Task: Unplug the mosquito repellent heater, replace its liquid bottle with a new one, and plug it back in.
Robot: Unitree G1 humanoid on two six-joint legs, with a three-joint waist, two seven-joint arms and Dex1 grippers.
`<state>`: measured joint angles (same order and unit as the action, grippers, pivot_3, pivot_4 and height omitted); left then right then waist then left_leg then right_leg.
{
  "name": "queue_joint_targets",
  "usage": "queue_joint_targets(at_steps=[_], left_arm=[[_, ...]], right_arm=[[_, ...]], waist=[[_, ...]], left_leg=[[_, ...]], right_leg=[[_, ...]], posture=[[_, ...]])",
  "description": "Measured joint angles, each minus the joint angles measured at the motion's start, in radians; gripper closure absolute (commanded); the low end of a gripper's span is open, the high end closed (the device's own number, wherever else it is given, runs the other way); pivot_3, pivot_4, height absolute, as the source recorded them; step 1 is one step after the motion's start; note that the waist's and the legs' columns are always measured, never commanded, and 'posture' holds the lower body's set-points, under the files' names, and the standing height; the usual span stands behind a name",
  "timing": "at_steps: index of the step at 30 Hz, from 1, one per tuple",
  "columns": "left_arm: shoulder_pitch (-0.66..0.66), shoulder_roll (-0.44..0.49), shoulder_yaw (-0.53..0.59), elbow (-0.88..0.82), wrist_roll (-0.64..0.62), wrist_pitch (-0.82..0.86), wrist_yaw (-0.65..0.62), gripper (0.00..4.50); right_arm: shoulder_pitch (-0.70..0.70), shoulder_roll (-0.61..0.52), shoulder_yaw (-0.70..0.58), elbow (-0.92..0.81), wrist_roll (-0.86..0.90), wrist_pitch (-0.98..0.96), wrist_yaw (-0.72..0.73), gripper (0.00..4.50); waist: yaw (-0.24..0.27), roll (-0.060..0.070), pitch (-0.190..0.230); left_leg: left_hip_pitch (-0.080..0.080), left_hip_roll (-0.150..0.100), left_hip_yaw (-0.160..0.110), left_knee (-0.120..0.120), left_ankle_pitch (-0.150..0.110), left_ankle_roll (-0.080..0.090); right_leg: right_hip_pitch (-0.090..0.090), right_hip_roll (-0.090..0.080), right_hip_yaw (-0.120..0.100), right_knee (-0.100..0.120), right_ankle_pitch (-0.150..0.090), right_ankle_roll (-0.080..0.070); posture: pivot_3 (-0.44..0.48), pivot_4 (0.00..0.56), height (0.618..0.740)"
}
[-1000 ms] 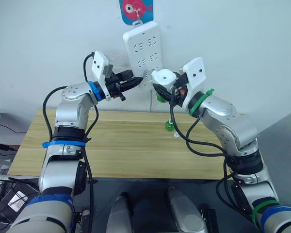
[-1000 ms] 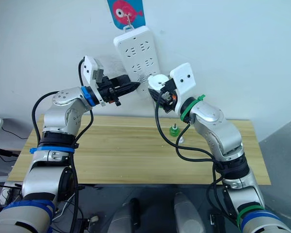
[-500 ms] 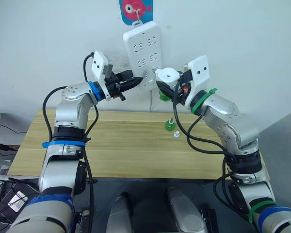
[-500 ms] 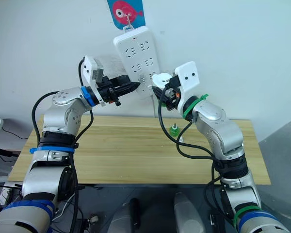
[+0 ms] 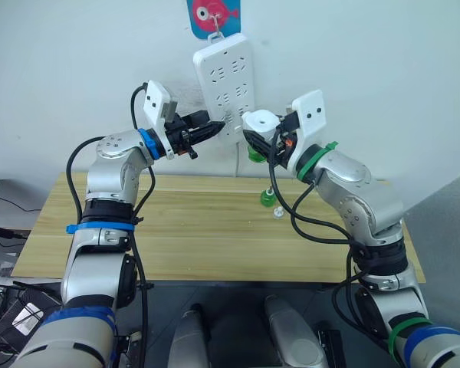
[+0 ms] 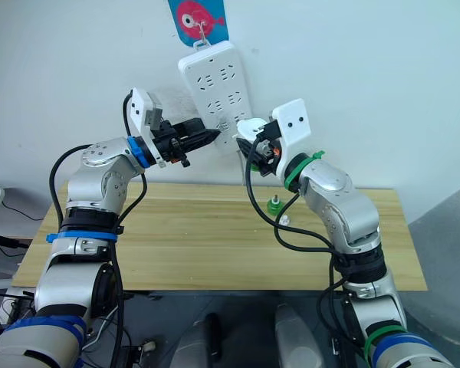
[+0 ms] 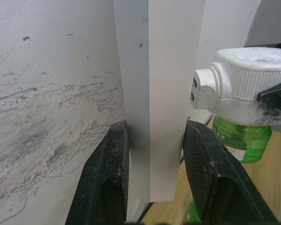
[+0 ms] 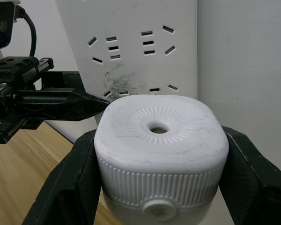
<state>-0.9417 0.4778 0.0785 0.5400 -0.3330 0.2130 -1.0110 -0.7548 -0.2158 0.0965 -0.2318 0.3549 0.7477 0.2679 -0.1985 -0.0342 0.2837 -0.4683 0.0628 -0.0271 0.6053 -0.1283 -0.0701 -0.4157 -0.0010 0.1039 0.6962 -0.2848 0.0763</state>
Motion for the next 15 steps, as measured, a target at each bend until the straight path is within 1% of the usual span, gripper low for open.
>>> queue_joint_targets(at_steps=[15], left_arm=[[0.000, -0.001, 0.005, -0.003, -0.001, 0.018, -0.001, 3.18]], right_arm=[[0.004, 0.024, -0.001, 0.000, -0.022, -0.016, -0.006, 1.55]], waist=[[-0.001, 0.000, 0.000]], left_leg=[[0.000, 0.000, 0.000, 0.000, 0.000, 0.000]], right_leg=[[0.000, 0.000, 0.000, 0.000, 0.000, 0.000]], posture=[[-0.259, 0.272, 0.724]])
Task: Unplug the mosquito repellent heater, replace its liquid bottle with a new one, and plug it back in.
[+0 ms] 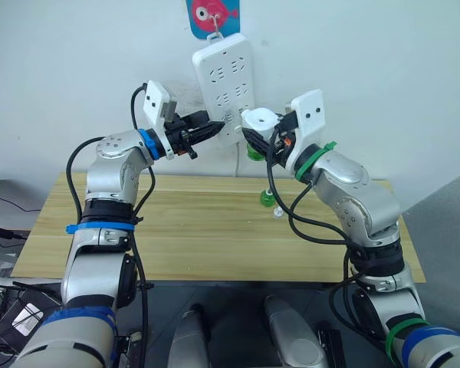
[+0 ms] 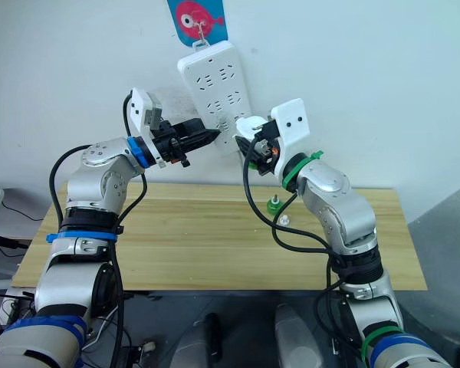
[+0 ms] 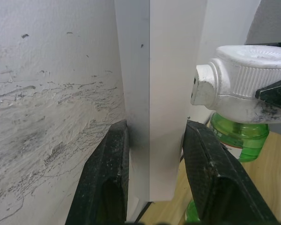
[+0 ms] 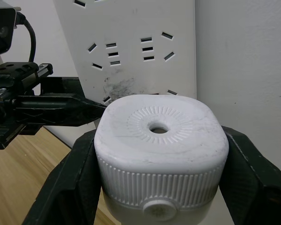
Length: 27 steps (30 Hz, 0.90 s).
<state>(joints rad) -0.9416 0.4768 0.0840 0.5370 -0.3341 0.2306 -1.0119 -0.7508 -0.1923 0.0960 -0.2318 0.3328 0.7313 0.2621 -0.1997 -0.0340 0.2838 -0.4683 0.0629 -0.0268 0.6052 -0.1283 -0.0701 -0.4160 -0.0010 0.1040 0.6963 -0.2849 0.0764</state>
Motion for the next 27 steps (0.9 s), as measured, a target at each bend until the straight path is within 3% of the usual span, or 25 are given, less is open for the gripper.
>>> queue_joint_targets(at_steps=[27], left_arm=[[0.048, 0.023, 0.044, -0.087, -0.005, 0.115, 0.020, 3.18]], right_arm=[[-0.108, 0.099, 0.006, 0.267, -0.046, -0.151, 0.064, 1.55]], waist=[[-0.045, 0.000, 0.000]], left_leg=[[0.004, 0.001, 0.001, 0.000, 0.003, 0.001]], right_leg=[[0.003, 0.000, 0.000, 0.001, 0.001, -0.001]], posture=[[-0.248, 0.265, 0.724]])
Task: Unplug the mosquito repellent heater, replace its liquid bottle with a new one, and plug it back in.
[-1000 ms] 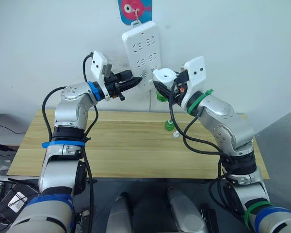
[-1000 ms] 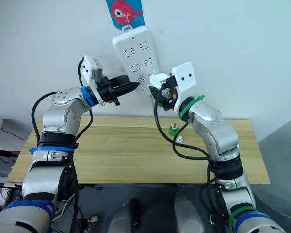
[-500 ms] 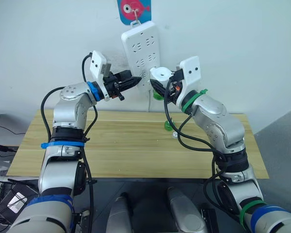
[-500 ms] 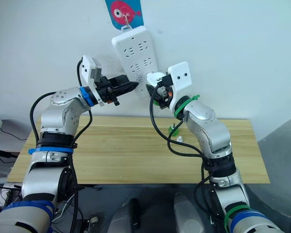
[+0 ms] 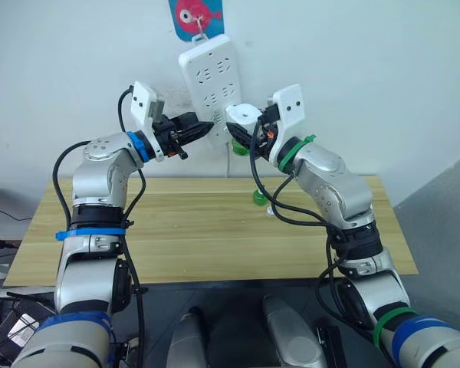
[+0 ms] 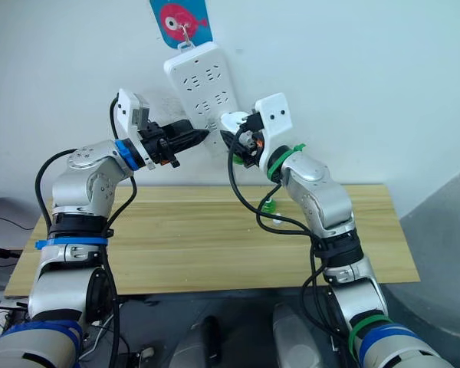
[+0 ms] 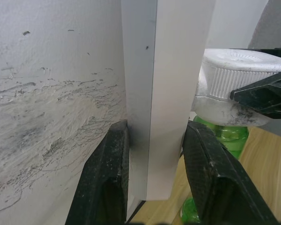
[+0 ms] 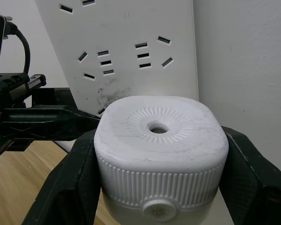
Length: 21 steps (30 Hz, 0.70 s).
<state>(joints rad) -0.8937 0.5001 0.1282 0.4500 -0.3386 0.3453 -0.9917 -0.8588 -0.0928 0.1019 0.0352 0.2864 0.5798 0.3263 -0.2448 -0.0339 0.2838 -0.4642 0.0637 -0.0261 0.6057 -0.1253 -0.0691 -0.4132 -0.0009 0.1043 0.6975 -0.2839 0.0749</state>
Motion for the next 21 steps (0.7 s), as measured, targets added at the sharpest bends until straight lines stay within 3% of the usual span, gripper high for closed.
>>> queue_joint_targets(at_steps=[4, 7, 9, 18, 19, 21], left_arm=[[0.004, 0.001, 0.003, 0.000, 0.002, -0.003, 0.001, 3.18], [0.003, 0.001, 0.000, 0.000, 0.002, -0.010, -0.005, 3.18], [-0.002, -0.013, -0.011, -0.001, 0.000, -0.023, -0.012, 3.18], [0.007, 0.028, -0.024, -0.024, 0.005, -0.053, -0.024, 3.18], [0.016, 0.040, -0.023, -0.033, 0.005, -0.050, -0.019, 2.44], [0.053, 0.074, -0.023, -0.050, 0.015, -0.038, -0.004, 1.92]], right_arm=[[-0.007, 0.001, 0.000, 0.010, -0.001, 0.003, 0.008, 1.55], [-0.003, -0.022, 0.001, -0.008, -0.004, 0.016, 0.019, 0.44], [0.024, -0.055, 0.021, -0.056, -0.026, 0.037, 0.026, 0.00], [0.218, -0.210, 0.059, -0.367, -0.018, 0.166, 0.092, 0.00], [0.222, -0.214, 0.058, -0.392, -0.016, 0.177, 0.095, 0.00], [0.225, -0.215, 0.058, -0.425, -0.003, 0.195, 0.102, 0.00]], waist=[[-0.004, 0.000, 0.000], [-0.002, 0.000, 0.000], [0.006, 0.000, 0.000], [0.032, 0.000, 0.000], [0.031, 0.000, 0.000], [0.026, 0.001, 0.000]], left_leg=[[0.002, 0.000, 0.000, 0.000, 0.000, 0.000], [0.002, -0.001, 0.000, -0.001, 0.000, 0.000], [0.000, -0.001, -0.001, -0.002, 0.000, 0.000], [-0.003, 0.000, 0.000, -0.013, 0.000, 0.000], [-0.003, 0.000, 0.000, -0.013, 0.000, 0.000], [-0.002, 0.001, 0.001, -0.013, 0.000, 0.000]], right_leg=[[0.002, 0.000, 0.000, 0.000, 0.000, 0.000], [0.002, 0.000, 0.000, 0.000, 0.000, 0.000], [0.002, 0.000, -0.001, -0.002, -0.001, 0.001], [-0.006, 0.000, -0.001, -0.006, -0.001, 0.001], [-0.006, 0.001, -0.001, -0.005, -0.001, 0.001], [-0.006, 0.001, 0.000, -0.004, -0.002, 0.000]], posture=[[-0.248, 0.266, 0.724], [-0.247, 0.269, 0.724], [-0.243, 0.271, 0.724], [-0.228, 0.281, 0.724], [-0.224, 0.282, 0.724], [-0.216, 0.283, 0.724]])
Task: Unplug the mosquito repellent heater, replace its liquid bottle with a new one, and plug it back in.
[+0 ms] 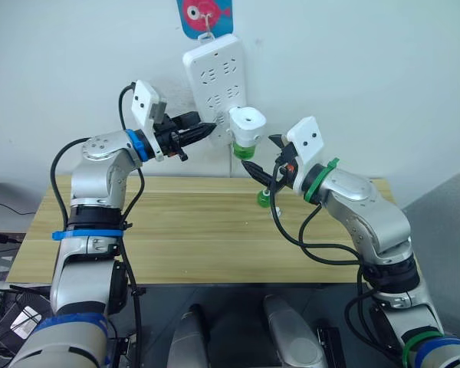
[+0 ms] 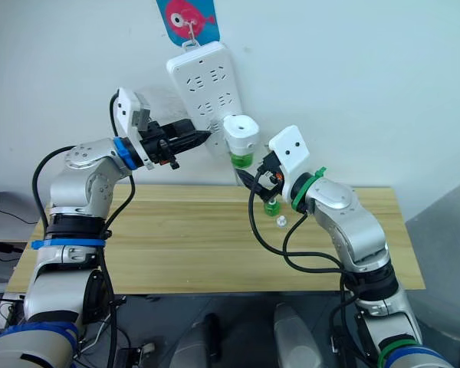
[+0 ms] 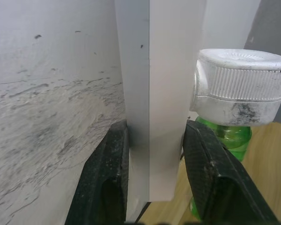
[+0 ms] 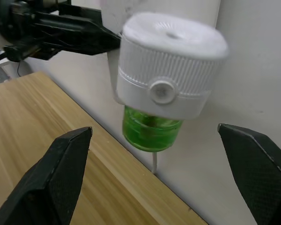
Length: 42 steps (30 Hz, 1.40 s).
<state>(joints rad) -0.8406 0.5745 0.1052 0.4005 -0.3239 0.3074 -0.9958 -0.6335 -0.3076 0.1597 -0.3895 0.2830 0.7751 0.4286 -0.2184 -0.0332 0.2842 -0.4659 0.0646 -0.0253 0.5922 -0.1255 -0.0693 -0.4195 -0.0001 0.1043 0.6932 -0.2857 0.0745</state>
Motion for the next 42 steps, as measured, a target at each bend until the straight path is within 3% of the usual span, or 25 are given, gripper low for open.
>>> queue_joint_targets(at_steps=[6, 9, 11, 15, 22, 31, 42], left_arm=[[0.198, 0.101, 0.018, -0.158, -0.011, 0.091, 0.007, 0.01], [0.306, 0.162, 0.069, -0.312, -0.040, 0.148, 0.018, 0.01], [0.379, 0.175, 0.106, -0.412, -0.078, 0.199, 0.032, 0.00], [0.605, 0.151, 0.187, -0.700, -0.159, 0.279, 0.107, 0.00], [0.878, 0.017, 0.165, -1.041, -0.118, 0.180, 0.269, 0.00], [1.016, -0.013, 0.104, -1.172, -0.087, 0.113, 0.339, 0.00], [1.000, -0.011, 0.097, -1.172, -0.088, 0.075, 0.370, 0.00]], right_arm=[[0.020, 0.005, 0.005, -0.051, 0.018, 0.015, 0.012, 0.00], [0.037, 0.015, 0.016, -0.067, 0.020, -0.007, 0.024, 0.00], [0.044, 0.025, 0.017, -0.072, 0.033, -0.018, 0.029, 0.36], [0.049, 0.065, 0.022, -0.074, 0.050, -0.049, 0.027, 1.66], [0.053, 0.094, 0.032, -0.026, 0.021, -0.107, 0.012, 4.32], [0.048, 0.116, 0.037, 0.035, -0.026, -0.134, -0.025, 4.42], [0.032, 0.136, 0.022, 0.080, -0.029, -0.127, -0.060, 4.42]], waist=[[0.020, -0.001, 0.001], [0.034, -0.001, 0.001], [0.045, -0.001, 0.001], [0.067, -0.001, 0.001], [0.107, -0.001, 0.000], [0.116, -0.002, 0.000], [0.120, -0.002, 0.000]], left_leg=[[-0.002, -0.001, -0.001, 0.000, 0.000, -0.001], [-0.003, -0.001, -0.001, -0.001, 0.000, -0.001], [-0.003, -0.001, -0.001, -0.001, 0.000, -0.001], [-0.003, 0.000, -0.001, -0.002, 0.000, -0.001], [-0.003, -0.001, 0.002, 0.000, 0.000, -0.002], [-0.003, 0.000, 0.002, 0.000, 0.000, -0.001], [-0.003, 0.000, 0.002, 0.000, 0.000, -0.001]], right_leg=[[-0.002, -0.001, 0.000, 0.001, 0.000, -0.001], [-0.002, -0.002, -0.001, 0.000, 0.000, -0.001], [-0.002, -0.002, -0.002, 0.000, -0.001, -0.001], [-0.002, -0.002, -0.003, -0.001, -0.001, -0.002], [0.000, -0.003, -0.001, -0.007, -0.001, -0.004], [0.000, -0.003, -0.001, -0.011, 0.002, -0.009], [0.000, -0.003, -0.001, -0.011, 0.002, -0.009]], posture=[[-0.180, 0.273, 0.724], [-0.155, 0.271, 0.724], [-0.140, 0.266, 0.724], [-0.105, 0.264, 0.724], [-0.097, 0.266, 0.724], [-0.095, 0.270, 0.724], [-0.096, 0.268, 0.724]])
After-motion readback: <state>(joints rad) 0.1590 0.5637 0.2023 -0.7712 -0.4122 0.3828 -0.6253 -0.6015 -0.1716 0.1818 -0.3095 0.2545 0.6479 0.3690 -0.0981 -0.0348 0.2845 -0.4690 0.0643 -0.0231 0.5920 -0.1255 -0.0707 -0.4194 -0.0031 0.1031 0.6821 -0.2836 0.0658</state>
